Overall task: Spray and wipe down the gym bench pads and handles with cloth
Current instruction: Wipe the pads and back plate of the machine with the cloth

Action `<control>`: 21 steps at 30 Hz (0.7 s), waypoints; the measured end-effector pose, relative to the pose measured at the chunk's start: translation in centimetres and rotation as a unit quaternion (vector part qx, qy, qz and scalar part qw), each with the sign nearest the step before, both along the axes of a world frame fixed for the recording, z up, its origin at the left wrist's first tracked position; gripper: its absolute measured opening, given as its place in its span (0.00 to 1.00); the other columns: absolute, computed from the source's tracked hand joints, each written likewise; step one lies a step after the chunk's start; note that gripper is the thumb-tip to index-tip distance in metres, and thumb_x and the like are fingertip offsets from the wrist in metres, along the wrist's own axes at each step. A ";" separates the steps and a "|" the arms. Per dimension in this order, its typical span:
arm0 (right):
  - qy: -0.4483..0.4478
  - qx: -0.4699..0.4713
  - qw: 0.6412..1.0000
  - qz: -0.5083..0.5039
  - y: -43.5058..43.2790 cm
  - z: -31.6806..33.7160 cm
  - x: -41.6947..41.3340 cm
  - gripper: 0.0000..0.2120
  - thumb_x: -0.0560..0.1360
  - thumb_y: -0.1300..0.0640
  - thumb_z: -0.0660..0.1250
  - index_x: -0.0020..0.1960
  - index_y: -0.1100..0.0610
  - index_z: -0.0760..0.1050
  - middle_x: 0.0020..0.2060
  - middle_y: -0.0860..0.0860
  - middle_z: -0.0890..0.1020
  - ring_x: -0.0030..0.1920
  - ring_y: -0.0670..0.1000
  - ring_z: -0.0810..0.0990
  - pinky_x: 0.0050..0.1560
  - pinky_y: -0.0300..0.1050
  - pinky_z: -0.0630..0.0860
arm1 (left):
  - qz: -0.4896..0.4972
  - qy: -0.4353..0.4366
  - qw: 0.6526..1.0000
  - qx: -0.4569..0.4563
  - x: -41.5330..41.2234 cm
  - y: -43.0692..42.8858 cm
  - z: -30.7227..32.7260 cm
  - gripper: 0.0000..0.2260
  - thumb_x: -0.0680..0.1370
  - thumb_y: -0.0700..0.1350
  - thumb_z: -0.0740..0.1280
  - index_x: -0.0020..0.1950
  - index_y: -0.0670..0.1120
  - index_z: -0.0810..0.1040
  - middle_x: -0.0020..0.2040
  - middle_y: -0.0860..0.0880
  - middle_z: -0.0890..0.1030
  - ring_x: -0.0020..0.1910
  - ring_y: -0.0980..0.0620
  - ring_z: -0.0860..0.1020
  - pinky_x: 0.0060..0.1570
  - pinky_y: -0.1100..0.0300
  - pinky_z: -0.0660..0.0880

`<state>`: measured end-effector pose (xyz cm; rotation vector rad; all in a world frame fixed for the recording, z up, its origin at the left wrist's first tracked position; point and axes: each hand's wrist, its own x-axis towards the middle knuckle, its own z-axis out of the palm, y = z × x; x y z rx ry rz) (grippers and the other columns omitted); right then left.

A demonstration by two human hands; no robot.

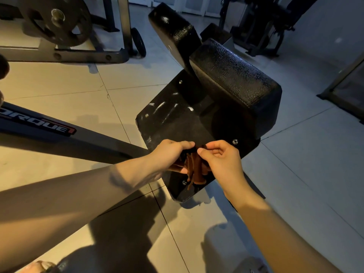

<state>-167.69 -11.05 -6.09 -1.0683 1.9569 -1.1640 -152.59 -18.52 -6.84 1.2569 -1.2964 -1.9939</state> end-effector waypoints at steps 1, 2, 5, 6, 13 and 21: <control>-0.021 -0.003 1.000 0.010 0.0 0.0 -0.1 0.07 0.78 0.57 0.72 0.56 0.53 0.81 0.48 0.51 0.85 0.50 0.50 0.85 0.53 0.50 0.84 | -0.015 0.015 1.000 0.006 0.1 -0.1 -0.2 0.19 0.79 0.54 0.71 0.58 0.39 0.84 0.46 0.41 0.86 0.45 0.46 0.86 0.44 0.55 0.83; -0.042 -0.007 0.999 0.022 0.1 0.1 -0.2 0.06 0.80 0.59 0.69 0.56 0.54 0.82 0.48 0.51 0.86 0.51 0.50 0.86 0.54 0.52 0.84 | -0.032 0.027 0.999 0.010 0.2 -0.3 -0.4 0.21 0.79 0.57 0.71 0.59 0.39 0.84 0.48 0.41 0.86 0.47 0.45 0.86 0.47 0.55 0.83; -0.112 -0.018 0.992 0.058 0.4 0.6 -0.3 0.12 0.83 0.65 0.61 0.58 0.58 0.83 0.48 0.55 0.87 0.51 0.51 0.87 0.53 0.50 0.84 | -0.073 0.051 0.996 0.014 0.8 -0.9 -1.1 0.22 0.77 0.54 0.74 0.62 0.38 0.82 0.54 0.38 0.86 0.55 0.43 0.85 0.56 0.52 0.82; -0.133 -0.018 0.989 0.068 0.4 0.9 -0.4 0.13 0.83 0.65 0.60 0.58 0.59 0.82 0.48 0.55 0.87 0.51 0.51 0.87 0.52 0.49 0.84 | -0.078 0.056 0.995 0.018 1.0 -1.2 -1.4 0.21 0.77 0.51 0.75 0.63 0.38 0.82 0.55 0.38 0.85 0.55 0.43 0.85 0.57 0.51 0.82; 0.332 0.024 0.942 0.045 0.8 -1.6 -4.1 0.13 0.82 0.57 0.64 0.66 0.53 0.79 0.58 0.50 0.83 0.59 0.53 0.82 0.54 0.43 0.78 | 0.018 -0.145 0.983 -0.108 0.5 -5.3 -2.8 0.14 0.76 0.45 0.76 0.59 0.42 0.81 0.53 0.43 0.84 0.52 0.45 0.84 0.48 0.51 0.85; 0.620 0.110 0.766 0.128 1.6 -5.1 -6.3 0.23 0.69 0.52 0.77 0.62 0.55 0.82 0.69 0.59 0.78 0.72 0.60 0.73 0.74 0.60 0.67 | 0.122 -0.165 0.911 -0.357 -7.5 -9.7 -1.9 0.18 0.77 0.51 0.74 0.66 0.48 0.81 0.58 0.47 0.83 0.58 0.47 0.81 0.59 0.52 0.79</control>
